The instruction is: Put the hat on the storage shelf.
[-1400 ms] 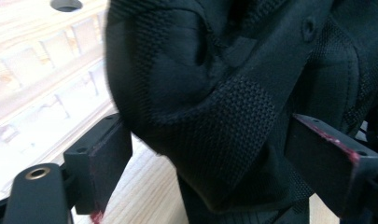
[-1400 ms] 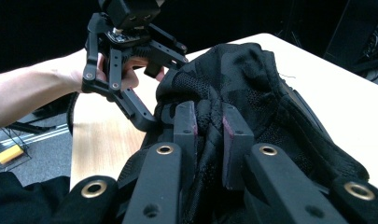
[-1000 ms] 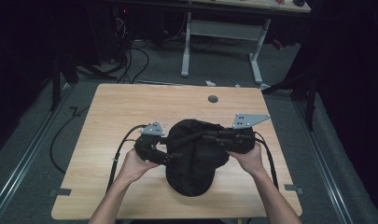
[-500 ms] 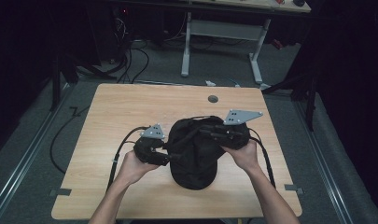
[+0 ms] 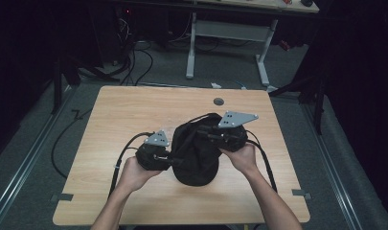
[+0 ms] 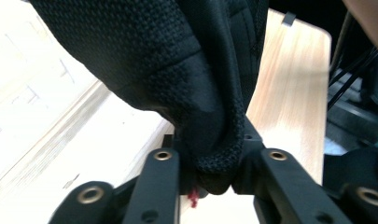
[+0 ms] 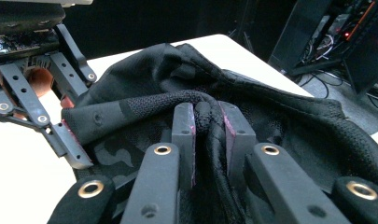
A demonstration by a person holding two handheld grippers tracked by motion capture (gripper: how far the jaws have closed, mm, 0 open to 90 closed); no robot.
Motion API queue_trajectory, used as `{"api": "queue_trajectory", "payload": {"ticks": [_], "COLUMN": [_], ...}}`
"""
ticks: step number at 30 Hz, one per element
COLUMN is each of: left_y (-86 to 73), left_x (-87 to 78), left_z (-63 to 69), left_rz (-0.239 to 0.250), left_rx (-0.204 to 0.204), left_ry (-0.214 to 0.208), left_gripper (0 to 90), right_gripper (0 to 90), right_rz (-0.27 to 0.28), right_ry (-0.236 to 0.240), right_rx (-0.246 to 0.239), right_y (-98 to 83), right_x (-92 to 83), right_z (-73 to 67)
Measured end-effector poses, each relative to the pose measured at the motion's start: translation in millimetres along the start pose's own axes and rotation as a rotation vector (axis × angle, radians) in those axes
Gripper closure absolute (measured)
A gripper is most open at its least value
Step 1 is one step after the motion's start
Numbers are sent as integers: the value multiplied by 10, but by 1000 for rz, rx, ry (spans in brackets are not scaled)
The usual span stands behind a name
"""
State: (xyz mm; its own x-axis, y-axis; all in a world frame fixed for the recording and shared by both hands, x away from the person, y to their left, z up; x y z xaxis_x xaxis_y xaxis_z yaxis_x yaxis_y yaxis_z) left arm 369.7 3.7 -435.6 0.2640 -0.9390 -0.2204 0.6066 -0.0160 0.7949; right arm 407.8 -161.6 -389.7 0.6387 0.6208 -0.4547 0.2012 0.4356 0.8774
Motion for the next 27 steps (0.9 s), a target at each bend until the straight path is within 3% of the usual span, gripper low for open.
{"api": "queue_trajectory", "payload": {"ticks": [5,9,13,16,27], "left_y": [-16,3,21,51,126], "left_x": [-11,-42,-58,-85,-169], "left_z": [23,23,-2,-5,-22], "left_rz": [-13,11,25,47,99], "left_rx": [-4,-12,-27,-34,-37], "left_ry": [-3,-1,27,37,63], "left_gripper": [813,836,849,853,856], "right_gripper": [777,765,737,706,447], "right_rz": [3,23,17,14,3], "right_ry": [15,31,21,31,-3], "right_rx": [-15,-4,-11,15,75], "right_y": [-1,10,-1,-36,-67], "right_x": [8,-14,-34,-46,-159], "right_z": [-21,-17,-30,-8,17]}}
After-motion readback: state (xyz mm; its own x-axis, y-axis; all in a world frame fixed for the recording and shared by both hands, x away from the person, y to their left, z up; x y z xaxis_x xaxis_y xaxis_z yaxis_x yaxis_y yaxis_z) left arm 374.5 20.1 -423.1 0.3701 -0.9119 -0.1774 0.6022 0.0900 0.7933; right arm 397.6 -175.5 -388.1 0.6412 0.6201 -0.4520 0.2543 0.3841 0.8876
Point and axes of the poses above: each handheld gripper's, and its own axes: x roughly forward along the jaws, y roughly out of its top, z roughly to its right, the point moved 4 cm from there along x, roughly forward along the jaws, and after that the axes turned 9 degrees about -y, right-handed, at the moved point
